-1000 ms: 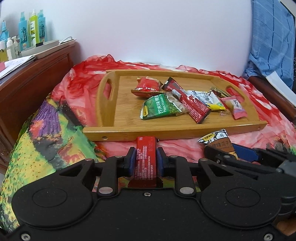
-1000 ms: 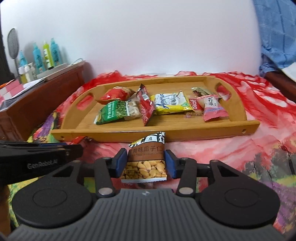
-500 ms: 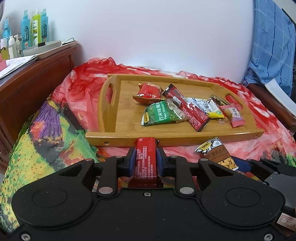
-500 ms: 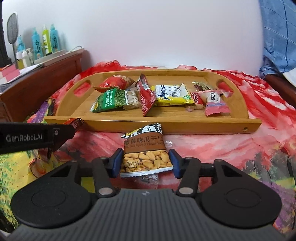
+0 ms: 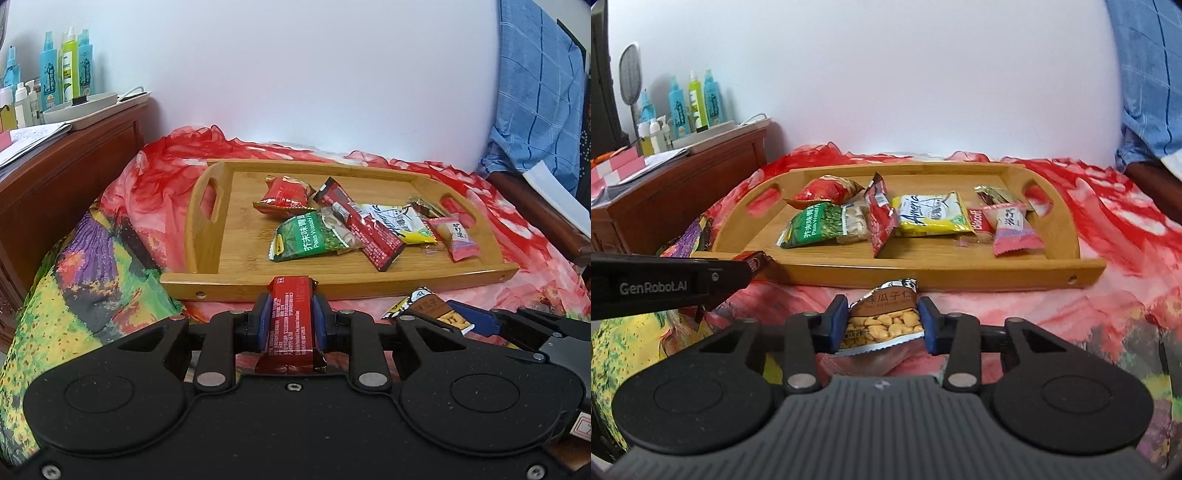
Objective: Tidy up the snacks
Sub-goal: 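Lift the peanut bag toward the tray with the right tool while the left lifts the red strip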
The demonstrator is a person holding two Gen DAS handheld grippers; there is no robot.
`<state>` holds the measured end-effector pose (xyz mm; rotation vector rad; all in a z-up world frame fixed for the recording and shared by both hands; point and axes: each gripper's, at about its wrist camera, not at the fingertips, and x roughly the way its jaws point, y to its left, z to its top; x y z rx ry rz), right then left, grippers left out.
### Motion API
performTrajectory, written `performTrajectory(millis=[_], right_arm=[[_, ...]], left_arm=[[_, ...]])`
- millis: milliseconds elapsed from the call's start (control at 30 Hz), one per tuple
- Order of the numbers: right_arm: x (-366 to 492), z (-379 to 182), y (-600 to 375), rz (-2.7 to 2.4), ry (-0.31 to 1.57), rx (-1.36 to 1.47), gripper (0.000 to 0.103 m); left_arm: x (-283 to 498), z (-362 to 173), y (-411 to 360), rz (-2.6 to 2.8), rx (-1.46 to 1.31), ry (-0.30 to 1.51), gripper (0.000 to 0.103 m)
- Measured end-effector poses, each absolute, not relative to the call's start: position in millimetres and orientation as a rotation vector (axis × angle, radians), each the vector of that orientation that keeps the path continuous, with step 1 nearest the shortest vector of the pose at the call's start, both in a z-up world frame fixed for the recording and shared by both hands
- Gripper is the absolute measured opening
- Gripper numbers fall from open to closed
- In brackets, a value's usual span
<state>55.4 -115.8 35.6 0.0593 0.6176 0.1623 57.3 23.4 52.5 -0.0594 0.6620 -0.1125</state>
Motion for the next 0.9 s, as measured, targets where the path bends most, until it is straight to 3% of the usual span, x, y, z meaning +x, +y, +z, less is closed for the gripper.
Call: performTrajectory(millis=[233, 267, 467, 533, 600, 900], right_arm=[[47.0, 29.4, -120.2, 0.164, 0.629, 0.071, 0.050], [46.7, 27.8, -118.9, 0.157, 0.632, 0.071, 0.062], [45.6, 19.4, -113.4, 0.102, 0.634, 0.050, 0.076], [43.3, 13.4, -109.8, 0.097, 0.633, 0.016, 0.075], [38.8, 9.5, -102.4, 0.111, 0.612, -0.051, 0.057], [34.9, 16.2, -107.1, 0.161, 0.597, -0.001, 0.056]], left_arm=[[57.1, 50.3, 21.9, -0.110, -0.055, 0.674, 0.023], [56.9, 49.6, 21.2, -0.109, -0.054, 0.676, 0.023], [56.6, 47.0, 19.5, -0.107, -0.047, 0.686, 0.023], [57.9, 46.5, 19.0, -0.106, -0.045, 0.689, 0.023], [58.3, 46.0, 18.4, -0.106, -0.044, 0.692, 0.023], [57.5, 51.6, 17.0, -0.110, -0.050, 0.673, 0.023]])
